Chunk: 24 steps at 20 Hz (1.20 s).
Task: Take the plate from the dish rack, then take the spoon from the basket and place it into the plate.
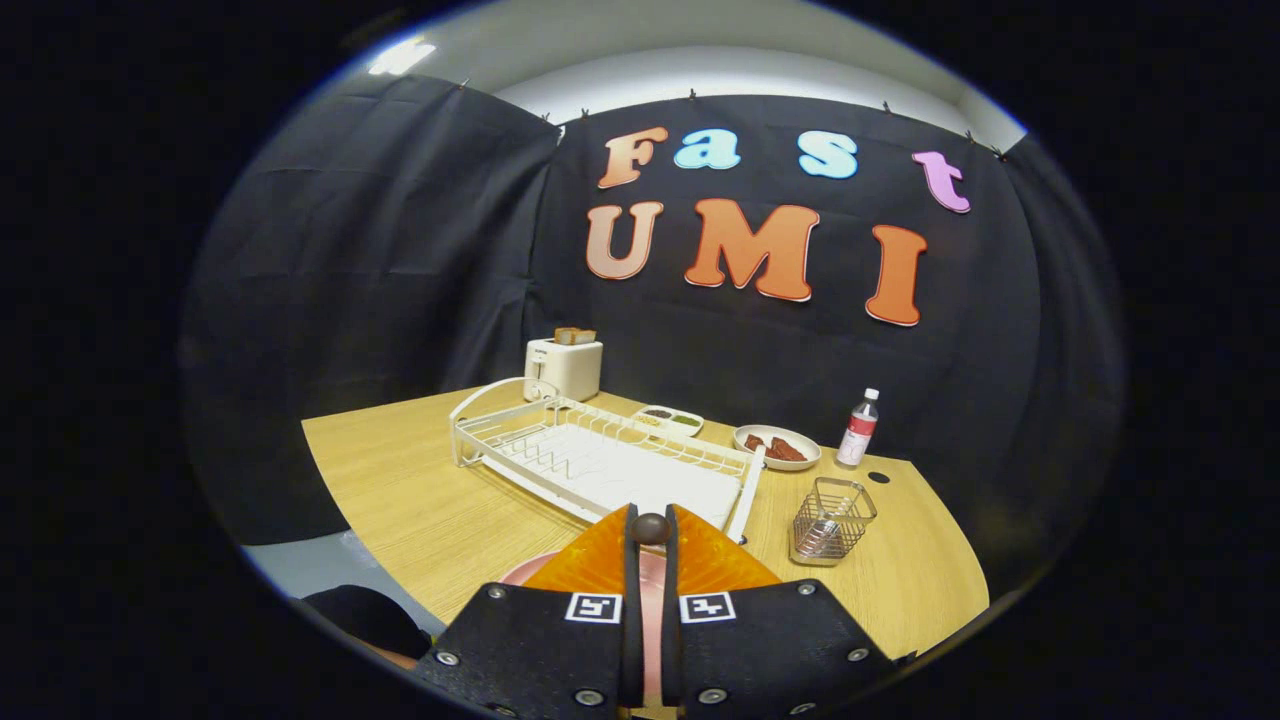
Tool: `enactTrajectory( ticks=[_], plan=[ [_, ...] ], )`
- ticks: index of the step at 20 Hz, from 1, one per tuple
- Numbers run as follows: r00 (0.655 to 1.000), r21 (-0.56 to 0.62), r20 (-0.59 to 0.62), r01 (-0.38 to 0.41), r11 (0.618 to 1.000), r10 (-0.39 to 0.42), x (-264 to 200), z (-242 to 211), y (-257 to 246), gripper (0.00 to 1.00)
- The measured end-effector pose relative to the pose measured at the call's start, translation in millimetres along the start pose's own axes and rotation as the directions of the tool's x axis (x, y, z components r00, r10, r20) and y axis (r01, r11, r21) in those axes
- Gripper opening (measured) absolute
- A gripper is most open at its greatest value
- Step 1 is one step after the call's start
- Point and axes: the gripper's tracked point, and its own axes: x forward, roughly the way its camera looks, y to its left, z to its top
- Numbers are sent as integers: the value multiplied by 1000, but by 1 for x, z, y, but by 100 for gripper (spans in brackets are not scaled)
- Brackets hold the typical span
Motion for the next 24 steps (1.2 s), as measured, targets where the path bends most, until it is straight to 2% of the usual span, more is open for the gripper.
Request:
enactTrajectory(
  ticks=[3, 10, 15, 18, 24],
  plan=[
    [999, -19, 6, -40, 999, 40, -7, -4, 12, 7],
    [993, 1, -78, -89, 996, 89, -7, -62, 18, 7],
    [995, 52, -44, -82, 995, 84, -10, -71, 8, 7],
    [996, 78, -78, -42, 996, 48, -8, -88, -9, 13],
    [994, 192, -103, -8, 981, 28, -13, -99, -24, 21]
  ],
)
